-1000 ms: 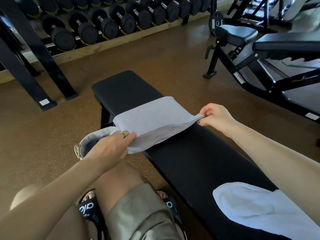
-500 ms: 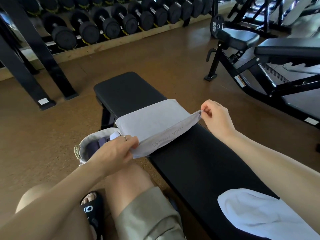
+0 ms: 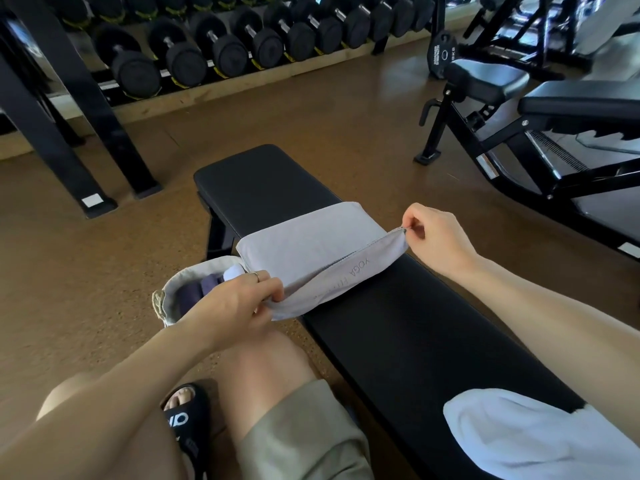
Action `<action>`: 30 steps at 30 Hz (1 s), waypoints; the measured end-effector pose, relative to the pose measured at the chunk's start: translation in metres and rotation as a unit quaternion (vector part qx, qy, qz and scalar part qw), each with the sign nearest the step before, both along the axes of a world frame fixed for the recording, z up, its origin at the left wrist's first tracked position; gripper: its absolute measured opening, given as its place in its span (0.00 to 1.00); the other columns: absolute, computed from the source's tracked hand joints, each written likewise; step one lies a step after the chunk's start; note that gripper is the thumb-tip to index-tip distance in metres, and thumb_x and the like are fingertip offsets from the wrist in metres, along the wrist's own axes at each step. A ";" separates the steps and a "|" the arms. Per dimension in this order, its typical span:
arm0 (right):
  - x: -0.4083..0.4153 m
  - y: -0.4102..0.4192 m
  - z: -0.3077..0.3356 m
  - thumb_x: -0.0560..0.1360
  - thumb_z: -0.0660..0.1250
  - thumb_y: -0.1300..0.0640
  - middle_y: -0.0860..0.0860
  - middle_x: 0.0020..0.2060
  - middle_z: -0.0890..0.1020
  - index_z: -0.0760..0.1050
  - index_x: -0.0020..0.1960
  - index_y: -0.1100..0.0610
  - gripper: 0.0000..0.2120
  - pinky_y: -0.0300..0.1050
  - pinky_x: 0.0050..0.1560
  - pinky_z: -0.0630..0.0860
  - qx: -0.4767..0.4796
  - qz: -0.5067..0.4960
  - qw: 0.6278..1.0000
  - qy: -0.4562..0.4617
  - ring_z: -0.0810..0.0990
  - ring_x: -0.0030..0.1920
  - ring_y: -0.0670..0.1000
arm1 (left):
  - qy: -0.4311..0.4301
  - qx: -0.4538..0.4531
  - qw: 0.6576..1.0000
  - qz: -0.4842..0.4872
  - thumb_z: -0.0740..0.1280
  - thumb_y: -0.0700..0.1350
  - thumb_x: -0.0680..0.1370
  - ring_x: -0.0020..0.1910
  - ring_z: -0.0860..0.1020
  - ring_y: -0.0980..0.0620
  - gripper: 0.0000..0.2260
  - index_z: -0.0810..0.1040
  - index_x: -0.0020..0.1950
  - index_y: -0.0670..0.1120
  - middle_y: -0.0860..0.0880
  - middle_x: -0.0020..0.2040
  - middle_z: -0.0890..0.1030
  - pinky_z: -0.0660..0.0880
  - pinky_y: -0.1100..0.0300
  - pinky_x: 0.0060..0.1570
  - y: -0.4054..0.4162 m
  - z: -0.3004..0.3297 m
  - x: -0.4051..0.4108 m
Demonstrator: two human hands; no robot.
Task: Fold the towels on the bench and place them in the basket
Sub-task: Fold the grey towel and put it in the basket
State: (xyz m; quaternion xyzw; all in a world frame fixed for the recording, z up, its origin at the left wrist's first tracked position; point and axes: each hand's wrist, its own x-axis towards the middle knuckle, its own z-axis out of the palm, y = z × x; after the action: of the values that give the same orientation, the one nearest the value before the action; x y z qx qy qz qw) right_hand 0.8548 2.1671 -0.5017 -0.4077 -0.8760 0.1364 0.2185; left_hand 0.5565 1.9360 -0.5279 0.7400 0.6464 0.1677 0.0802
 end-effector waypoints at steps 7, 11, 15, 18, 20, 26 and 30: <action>0.006 0.003 0.006 0.79 0.59 0.69 0.47 0.47 0.76 0.75 0.50 0.52 0.13 0.48 0.47 0.76 0.029 0.056 0.993 -0.099 0.73 0.48 0.49 | 0.060 -0.023 0.998 0.003 0.54 0.48 0.72 0.33 0.73 0.49 0.08 0.72 0.44 0.52 0.55 0.39 0.72 0.74 0.48 0.29 -0.002 0.001 -0.007; 0.006 0.002 0.009 0.81 0.60 0.67 0.46 0.51 0.77 0.78 0.52 0.52 0.13 0.46 0.52 0.76 0.022 0.072 0.988 -0.134 0.74 0.52 0.48 | 0.106 -0.032 0.994 -0.014 0.54 0.47 0.75 0.31 0.73 0.48 0.07 0.70 0.46 0.52 0.55 0.41 0.71 0.73 0.49 0.26 -0.001 -0.001 -0.010; 0.008 0.001 0.017 0.80 0.63 0.65 0.45 0.47 0.80 0.81 0.51 0.53 0.11 0.42 0.45 0.78 -0.028 0.036 0.992 -0.116 0.78 0.42 0.45 | 0.150 -0.055 0.987 -0.029 0.52 0.47 0.75 0.32 0.74 0.47 0.13 0.76 0.50 0.50 0.52 0.43 0.73 0.76 0.49 0.29 0.000 0.001 -0.008; 0.011 0.002 0.021 0.79 0.65 0.65 0.45 0.44 0.81 0.81 0.50 0.53 0.10 0.38 0.41 0.78 -0.074 -0.001 0.994 -0.080 0.81 0.40 0.44 | 0.143 -0.074 0.987 -0.026 0.47 0.51 0.76 0.43 0.79 0.43 0.22 0.79 0.56 0.47 0.45 0.52 0.77 0.78 0.50 0.40 0.001 0.012 -0.003; 0.012 0.002 0.023 0.79 0.65 0.66 0.47 0.43 0.83 0.81 0.49 0.54 0.09 0.44 0.44 0.83 -0.102 -0.007 0.993 -0.061 0.84 0.39 0.46 | 0.150 -0.074 0.985 -0.031 0.46 0.52 0.78 0.47 0.79 0.41 0.23 0.78 0.58 0.46 0.44 0.55 0.78 0.76 0.50 0.42 0.003 0.017 -0.001; 0.016 0.003 0.030 0.79 0.67 0.63 0.45 0.41 0.83 0.81 0.46 0.52 0.08 0.51 0.48 0.85 -0.107 -0.002 0.992 -0.061 0.85 0.43 0.47 | 0.159 -0.049 0.985 -0.034 0.48 0.53 0.82 0.49 0.79 0.43 0.20 0.77 0.58 0.48 0.46 0.56 0.77 0.78 0.46 0.45 0.003 0.022 -0.015; 0.014 0.001 0.036 0.79 0.66 0.63 0.46 0.40 0.83 0.79 0.45 0.53 0.08 0.52 0.48 0.84 -0.090 0.009 0.994 -0.065 0.84 0.43 0.48 | 0.158 0.021 0.987 -0.024 0.56 0.50 0.83 0.39 0.79 0.45 0.13 0.79 0.52 0.47 0.47 0.48 0.79 0.77 0.52 0.34 0.002 0.028 -0.025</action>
State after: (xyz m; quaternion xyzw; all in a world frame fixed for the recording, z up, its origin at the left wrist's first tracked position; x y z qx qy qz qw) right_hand 0.8692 2.1677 -0.4655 -0.4259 -0.8761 0.1897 0.1225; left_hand 0.5318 1.9378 -0.4995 0.7739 0.6295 0.0604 -0.0351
